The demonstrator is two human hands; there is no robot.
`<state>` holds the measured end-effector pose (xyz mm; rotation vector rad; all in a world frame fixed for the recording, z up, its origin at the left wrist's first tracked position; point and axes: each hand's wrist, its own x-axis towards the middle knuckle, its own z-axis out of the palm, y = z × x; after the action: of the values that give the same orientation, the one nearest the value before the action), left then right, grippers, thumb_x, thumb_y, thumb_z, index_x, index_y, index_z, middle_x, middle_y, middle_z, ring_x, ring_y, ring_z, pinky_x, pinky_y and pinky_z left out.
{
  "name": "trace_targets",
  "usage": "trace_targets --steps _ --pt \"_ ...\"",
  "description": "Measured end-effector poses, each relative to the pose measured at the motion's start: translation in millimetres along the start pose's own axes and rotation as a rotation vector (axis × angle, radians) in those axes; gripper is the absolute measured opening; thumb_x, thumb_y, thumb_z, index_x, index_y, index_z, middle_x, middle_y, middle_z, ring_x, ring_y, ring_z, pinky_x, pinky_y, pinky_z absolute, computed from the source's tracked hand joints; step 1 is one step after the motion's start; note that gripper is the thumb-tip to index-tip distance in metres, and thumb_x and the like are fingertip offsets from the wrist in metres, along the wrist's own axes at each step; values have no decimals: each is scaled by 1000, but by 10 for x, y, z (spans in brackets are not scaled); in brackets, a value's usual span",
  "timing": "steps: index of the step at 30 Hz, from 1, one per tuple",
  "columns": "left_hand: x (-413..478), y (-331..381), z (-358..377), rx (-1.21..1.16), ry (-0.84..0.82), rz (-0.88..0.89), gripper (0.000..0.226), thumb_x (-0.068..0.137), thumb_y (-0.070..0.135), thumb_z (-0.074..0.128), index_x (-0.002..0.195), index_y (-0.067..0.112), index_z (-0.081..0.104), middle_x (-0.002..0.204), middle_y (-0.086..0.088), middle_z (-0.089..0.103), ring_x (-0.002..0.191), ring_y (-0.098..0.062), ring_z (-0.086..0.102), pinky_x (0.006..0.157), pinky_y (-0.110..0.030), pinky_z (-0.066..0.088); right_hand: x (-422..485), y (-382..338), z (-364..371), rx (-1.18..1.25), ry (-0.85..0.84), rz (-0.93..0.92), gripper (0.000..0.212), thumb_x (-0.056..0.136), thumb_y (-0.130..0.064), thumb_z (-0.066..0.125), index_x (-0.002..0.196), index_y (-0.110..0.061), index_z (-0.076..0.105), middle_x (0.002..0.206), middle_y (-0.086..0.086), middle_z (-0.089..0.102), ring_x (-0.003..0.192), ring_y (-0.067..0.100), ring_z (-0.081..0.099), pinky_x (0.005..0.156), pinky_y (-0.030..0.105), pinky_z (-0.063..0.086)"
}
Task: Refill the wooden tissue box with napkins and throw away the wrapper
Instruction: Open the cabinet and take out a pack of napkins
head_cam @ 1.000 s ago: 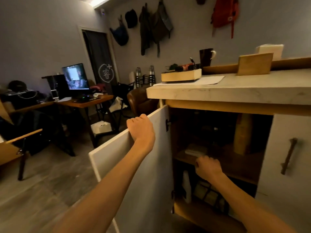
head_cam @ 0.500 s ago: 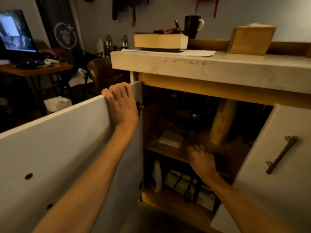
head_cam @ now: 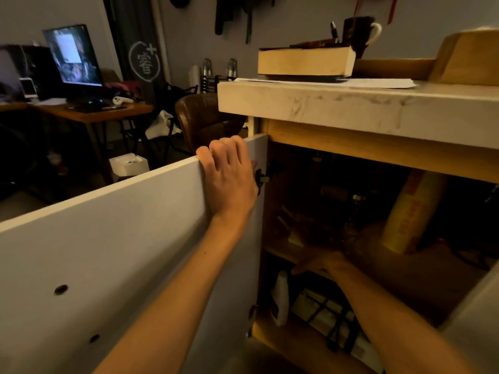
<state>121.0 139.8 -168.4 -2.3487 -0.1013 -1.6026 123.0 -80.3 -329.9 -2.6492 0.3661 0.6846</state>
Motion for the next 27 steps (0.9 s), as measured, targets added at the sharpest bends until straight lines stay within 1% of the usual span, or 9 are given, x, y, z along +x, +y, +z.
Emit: trace_targets --steps 6,10,12,14,16,18,20,22,27 --pt "48 -45 -2 -32 -54 -3 52 92 55 41 115 9 48 104 -10 52 99 -27 54 96 -43 25 -295 100 308 -303 459 -276 73 97 -17 53 155 -28 11 162 6 18 144 28 29 116 39 31" --pt "100 -87 -159 -70 -172 8 49 93 53 43 114 9 47 103 -10 51 97 -27 53 95 -43 24 -704 87 628 -647 772 -328 72 81 -25 77 145 -23 44 141 10 55 113 29 65 85 34 58" --pt "114 -139 -272 -119 -263 34 49 94 51 44 117 8 45 106 -11 49 98 -28 51 95 -44 23 -901 88 812 -562 690 -304 72 91 -22 63 152 -20 27 145 21 46 117 36 60 89 42 56" --pt "138 -244 -398 -165 -357 92 52 93 48 49 124 7 42 111 -13 49 101 -30 49 98 -45 27 -1165 128 989 -260 477 -211 73 98 -21 45 154 -34 0 149 20 39 121 38 55 95 51 48" --pt "209 -410 -524 -177 -459 203 58 90 43 58 131 7 39 119 -13 52 106 -32 50 99 -46 35 -1443 215 1130 115 442 -171 78 98 -24 45 150 -47 -10 119 15 59 90 25 63 73 39 53" --pt "356 -600 -625 -233 -598 309 68 86 33 66 141 10 34 128 -15 52 113 -34 53 96 -47 40 -1647 275 1174 428 381 -167 78 99 -20 45 152 -43 -8 97 7 61 75 16 60 59 24 50" --pt "503 -803 -765 -295 -751 368 74 86 24 66 147 14 26 131 -16 50 114 -35 55 90 -45 45 -1833 317 1116 668 326 -193 78 98 -11 46 155 -32 -3 129 10 54 108 24 60 87 31 55" --pt "591 -968 -949 -306 -890 417 77 88 18 62 151 16 19 128 -18 51 112 -34 55 86 -43 49 -2047 344 994 724 328 -261 79 95 -8 48 155 -30 3 145 11 42 121 30 53 103 47 48" --pt "456 -1370 -1376 -511 -1179 447 83 91 15 49 156 20 -3 148 -15 38 124 -34 47 99 -43 43 -2489 289 593 707 335 -446 69 90 -8 51 147 -38 23 139 1 46 125 26 51 98 41 51"
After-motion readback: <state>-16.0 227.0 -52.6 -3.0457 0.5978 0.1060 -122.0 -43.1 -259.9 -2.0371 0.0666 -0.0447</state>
